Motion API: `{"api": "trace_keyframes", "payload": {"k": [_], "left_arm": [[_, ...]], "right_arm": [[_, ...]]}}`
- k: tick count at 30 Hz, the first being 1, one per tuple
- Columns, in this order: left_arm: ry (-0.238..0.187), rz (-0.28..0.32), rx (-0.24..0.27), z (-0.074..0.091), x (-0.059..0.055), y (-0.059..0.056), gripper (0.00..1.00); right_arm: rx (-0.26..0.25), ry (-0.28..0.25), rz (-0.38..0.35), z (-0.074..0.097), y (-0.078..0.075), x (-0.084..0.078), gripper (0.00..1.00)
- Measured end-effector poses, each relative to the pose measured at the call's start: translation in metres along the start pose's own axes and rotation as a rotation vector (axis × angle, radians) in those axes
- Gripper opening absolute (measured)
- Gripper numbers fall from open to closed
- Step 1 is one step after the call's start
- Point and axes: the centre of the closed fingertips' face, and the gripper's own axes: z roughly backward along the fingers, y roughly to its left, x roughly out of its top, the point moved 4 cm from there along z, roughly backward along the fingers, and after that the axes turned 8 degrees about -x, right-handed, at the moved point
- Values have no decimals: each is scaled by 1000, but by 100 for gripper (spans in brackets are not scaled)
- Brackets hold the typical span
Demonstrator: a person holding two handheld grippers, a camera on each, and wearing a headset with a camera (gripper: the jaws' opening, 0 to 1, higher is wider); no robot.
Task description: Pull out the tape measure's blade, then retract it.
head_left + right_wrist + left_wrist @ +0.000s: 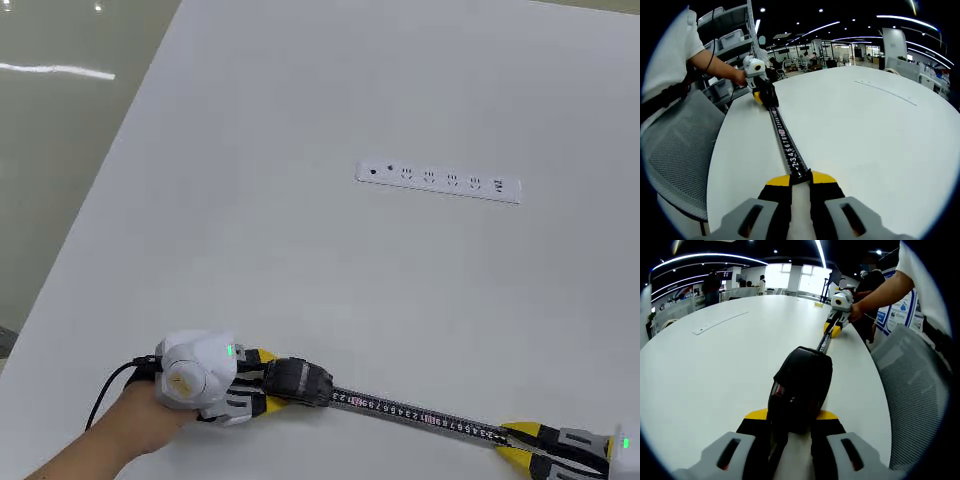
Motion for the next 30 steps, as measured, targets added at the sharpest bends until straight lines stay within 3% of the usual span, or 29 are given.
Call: {"api": "trace_keyframes", "payload": {"k": [9, 10, 11, 26, 30], "left_arm": [[-2, 11, 1, 0, -1, 0, 28], [-2, 12, 4, -1, -1, 1, 28], [-3, 16, 6, -1, -1, 1, 28], [7, -2, 9, -1, -1, 0, 28], [29, -7, 10, -1, 0, 0, 29]], "right_arm": [[-1, -6, -16, 1, 2, 2, 13], [-34, -4, -67, 2, -4, -1, 12], [-26, -8, -70, 2, -4, -1, 12], [-20, -2, -60, 2, -2, 1, 13], [-3, 4, -40, -1, 4, 3, 17]]}}
